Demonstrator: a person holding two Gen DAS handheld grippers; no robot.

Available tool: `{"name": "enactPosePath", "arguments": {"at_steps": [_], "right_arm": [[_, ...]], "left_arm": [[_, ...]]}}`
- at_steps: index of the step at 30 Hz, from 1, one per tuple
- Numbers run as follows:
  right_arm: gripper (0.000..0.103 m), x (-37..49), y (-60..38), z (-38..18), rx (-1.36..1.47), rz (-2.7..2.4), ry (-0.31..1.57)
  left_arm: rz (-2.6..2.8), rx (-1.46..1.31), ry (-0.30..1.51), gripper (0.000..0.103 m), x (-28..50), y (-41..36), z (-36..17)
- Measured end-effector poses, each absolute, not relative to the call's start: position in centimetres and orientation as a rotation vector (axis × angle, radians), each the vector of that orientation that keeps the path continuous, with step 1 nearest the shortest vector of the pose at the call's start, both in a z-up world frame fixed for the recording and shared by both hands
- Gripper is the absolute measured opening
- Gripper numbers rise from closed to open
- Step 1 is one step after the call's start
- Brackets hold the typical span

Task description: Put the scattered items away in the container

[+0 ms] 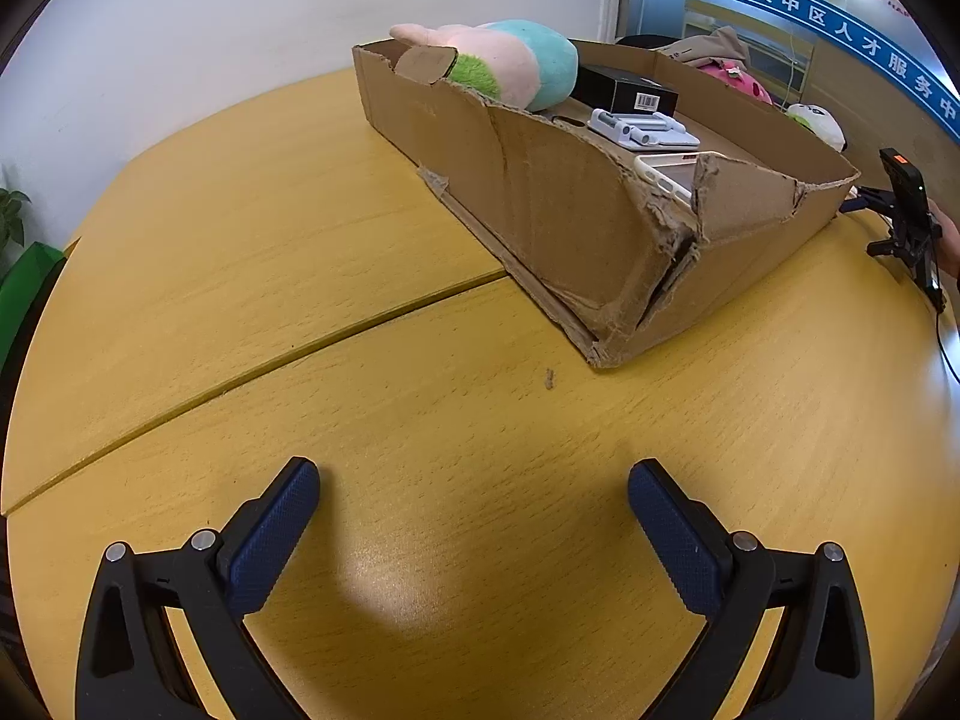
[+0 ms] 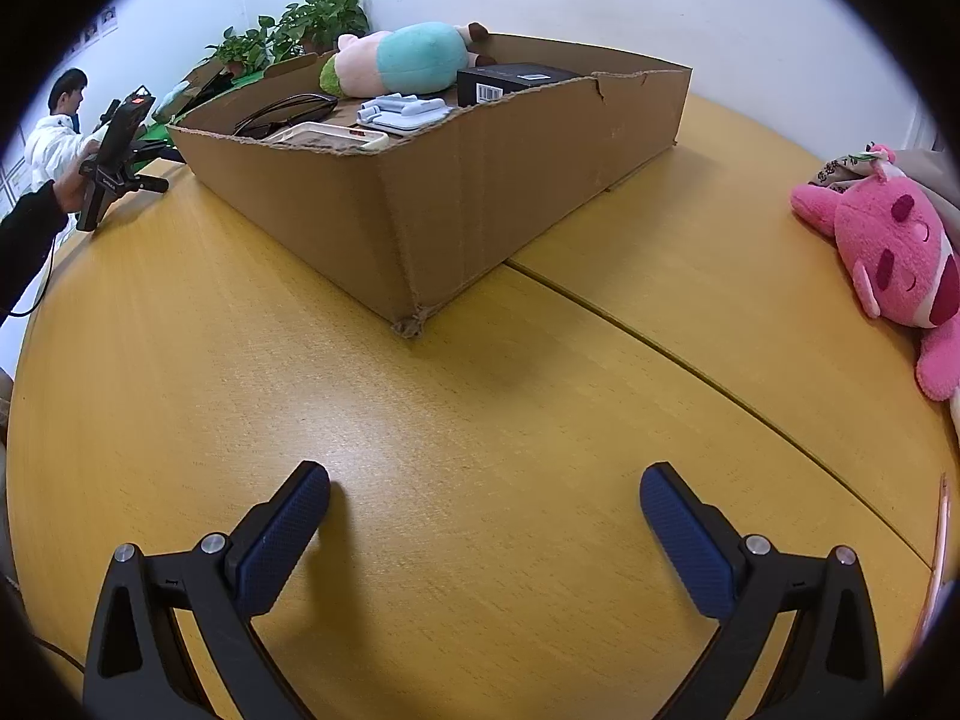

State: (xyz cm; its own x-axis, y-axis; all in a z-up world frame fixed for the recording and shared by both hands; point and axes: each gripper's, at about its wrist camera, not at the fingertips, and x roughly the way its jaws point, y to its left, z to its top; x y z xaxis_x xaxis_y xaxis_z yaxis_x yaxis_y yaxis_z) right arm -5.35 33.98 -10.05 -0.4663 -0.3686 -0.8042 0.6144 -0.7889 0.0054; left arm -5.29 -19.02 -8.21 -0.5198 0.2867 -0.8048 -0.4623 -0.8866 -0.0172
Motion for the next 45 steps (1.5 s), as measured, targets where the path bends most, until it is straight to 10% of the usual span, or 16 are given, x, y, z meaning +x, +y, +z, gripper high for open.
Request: {"name": "enactPosePath", "arguments": {"at_steps": [45], "right_arm": [[0.103,-5.53,34.11,-9.59,1.143,-2.258,0.392]], "left_arm": [[2.396,-1.216,0.281,0.103,-5.48,-19.12,-8.25]]}}
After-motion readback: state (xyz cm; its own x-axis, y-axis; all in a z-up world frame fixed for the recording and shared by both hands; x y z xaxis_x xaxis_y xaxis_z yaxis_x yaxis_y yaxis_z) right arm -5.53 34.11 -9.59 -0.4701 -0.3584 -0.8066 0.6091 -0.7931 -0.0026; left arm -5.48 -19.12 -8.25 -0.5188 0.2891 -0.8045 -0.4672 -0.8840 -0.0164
